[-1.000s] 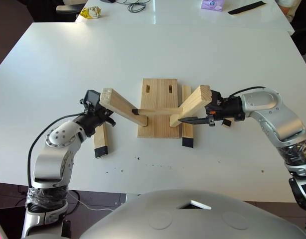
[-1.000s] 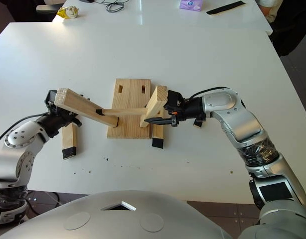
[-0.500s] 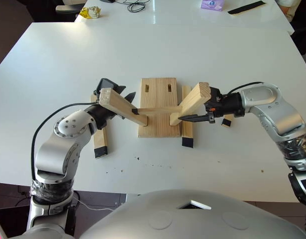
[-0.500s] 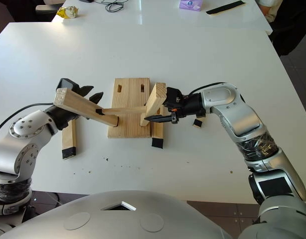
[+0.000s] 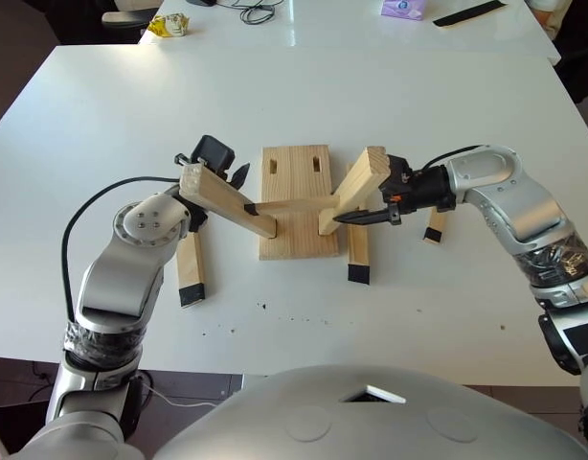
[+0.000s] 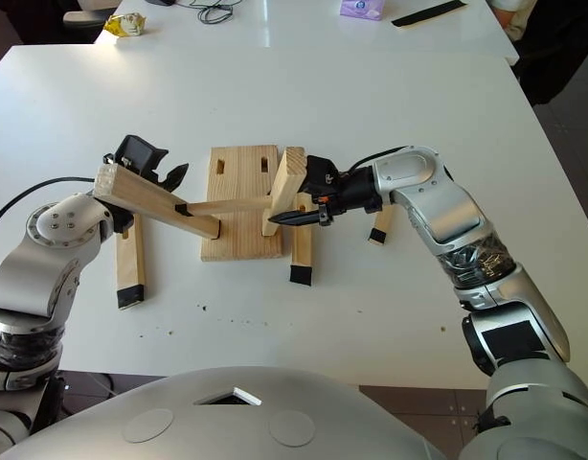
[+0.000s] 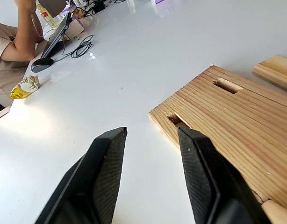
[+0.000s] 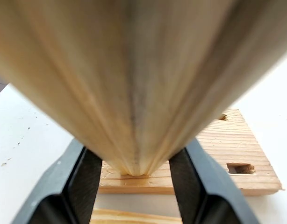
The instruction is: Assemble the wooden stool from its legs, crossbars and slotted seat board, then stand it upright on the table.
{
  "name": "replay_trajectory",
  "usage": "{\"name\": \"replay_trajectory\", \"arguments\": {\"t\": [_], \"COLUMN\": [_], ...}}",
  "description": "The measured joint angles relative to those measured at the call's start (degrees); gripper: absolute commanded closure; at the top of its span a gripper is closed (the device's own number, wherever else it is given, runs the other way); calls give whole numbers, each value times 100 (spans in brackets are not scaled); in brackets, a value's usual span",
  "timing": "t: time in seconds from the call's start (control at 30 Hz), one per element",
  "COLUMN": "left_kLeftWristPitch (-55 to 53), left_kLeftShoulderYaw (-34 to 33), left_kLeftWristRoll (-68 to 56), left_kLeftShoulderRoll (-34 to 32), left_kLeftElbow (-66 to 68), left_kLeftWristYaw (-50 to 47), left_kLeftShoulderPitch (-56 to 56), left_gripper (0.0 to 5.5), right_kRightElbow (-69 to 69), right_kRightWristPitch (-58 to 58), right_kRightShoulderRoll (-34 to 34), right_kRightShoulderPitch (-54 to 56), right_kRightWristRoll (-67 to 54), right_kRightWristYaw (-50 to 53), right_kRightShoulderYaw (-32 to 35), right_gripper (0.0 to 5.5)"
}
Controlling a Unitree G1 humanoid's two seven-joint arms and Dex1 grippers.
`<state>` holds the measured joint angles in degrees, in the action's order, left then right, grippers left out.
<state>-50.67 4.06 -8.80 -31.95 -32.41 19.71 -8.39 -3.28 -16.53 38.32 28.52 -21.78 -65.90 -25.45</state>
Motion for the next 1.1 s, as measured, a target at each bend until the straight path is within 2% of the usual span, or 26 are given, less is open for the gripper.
{"name": "replay_trajectory", "arguments": {"t": [0.37, 0.67, 0.7, 0.9, 0.97, 1.1], "left_kLeftWristPitch": [1223, 1646, 1661, 1656, 1656, 1657], "left_kLeftShoulderYaw": [-7, -15, -19, -2, 1, 1], "left_kLeftWristRoll": [92, 91, 91, 94, 88, 87], "left_kLeftShoulderRoll": [341, 418, 437, 475, 490, 516], "left_kLeftElbow": [1327, 1594, 1610, 1716, 1712, 1707], "left_kLeftWristYaw": [126, 154, 153, 178, 205, 264], "left_kLeftShoulderPitch": [-266, -266, -266, -159, -161, -160], "left_gripper": [347, 347, 347, 347, 347, 347], "right_kRightElbow": [-216, -602, -678, -330, -248, -166], "right_kRightWristPitch": [-35, -130, -137, -464, -469, -472], "right_kRightShoulderRoll": [-29, -85, -85, 7, -88, -217], "right_kRightShoulderPitch": [-331, -704, -772, -1257, -1251, -1195], "right_kRightWristRoll": [49, 146, 161, 819, 912, 958], "right_kRightWristYaw": [689, 1020, 1076, 1673, 1772, 1828], "right_kRightShoulderYaw": [117, 341, 367, 480, 535, 663], "right_gripper": [346, 346, 310, 226, 208, 208]}}
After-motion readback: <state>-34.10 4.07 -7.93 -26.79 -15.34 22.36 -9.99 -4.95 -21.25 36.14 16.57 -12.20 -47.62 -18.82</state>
